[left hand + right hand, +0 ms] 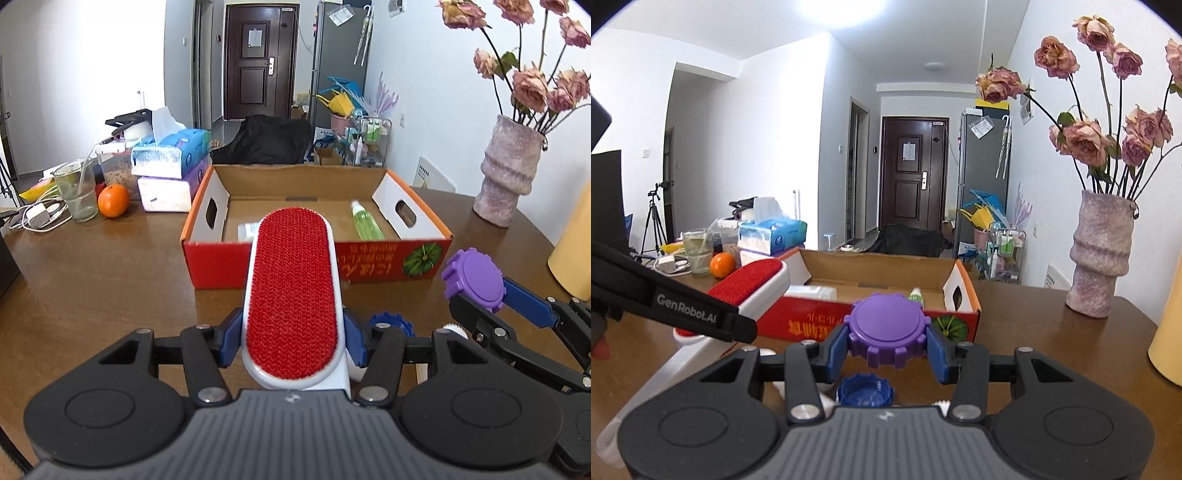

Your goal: Organize rigid objects

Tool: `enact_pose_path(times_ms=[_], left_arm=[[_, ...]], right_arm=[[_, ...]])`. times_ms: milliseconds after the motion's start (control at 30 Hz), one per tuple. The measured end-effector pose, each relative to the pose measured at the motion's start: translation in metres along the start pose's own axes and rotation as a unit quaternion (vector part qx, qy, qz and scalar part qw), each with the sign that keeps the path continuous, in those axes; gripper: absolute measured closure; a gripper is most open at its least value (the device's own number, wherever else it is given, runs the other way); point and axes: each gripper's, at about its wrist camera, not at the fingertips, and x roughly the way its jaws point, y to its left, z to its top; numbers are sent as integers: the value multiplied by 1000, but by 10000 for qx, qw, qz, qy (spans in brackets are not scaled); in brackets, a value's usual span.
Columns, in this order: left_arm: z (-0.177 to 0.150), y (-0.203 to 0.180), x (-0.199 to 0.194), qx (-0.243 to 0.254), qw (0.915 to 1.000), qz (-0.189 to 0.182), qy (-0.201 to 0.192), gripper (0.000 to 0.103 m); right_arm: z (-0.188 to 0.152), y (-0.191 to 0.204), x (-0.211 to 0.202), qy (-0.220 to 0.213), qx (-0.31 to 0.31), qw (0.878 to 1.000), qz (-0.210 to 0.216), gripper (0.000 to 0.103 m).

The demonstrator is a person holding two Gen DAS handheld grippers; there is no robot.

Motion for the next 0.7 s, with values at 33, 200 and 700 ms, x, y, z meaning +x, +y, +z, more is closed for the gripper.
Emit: enact_pose_path(times_ms=[33,200,700], left_arm=[[3,1,2,-19,10000,-7,-10,46],[18,1,14,-91,9999,-35,-81,46],[56,3,53,-210,9995,-65,-212,46]], right_arm=[[3,0,3,-20,-2,10000,-10,58],[14,-2,17,-106,66,9999,-31,58],[39,-12,68,-236,329,9992,-67,58]])
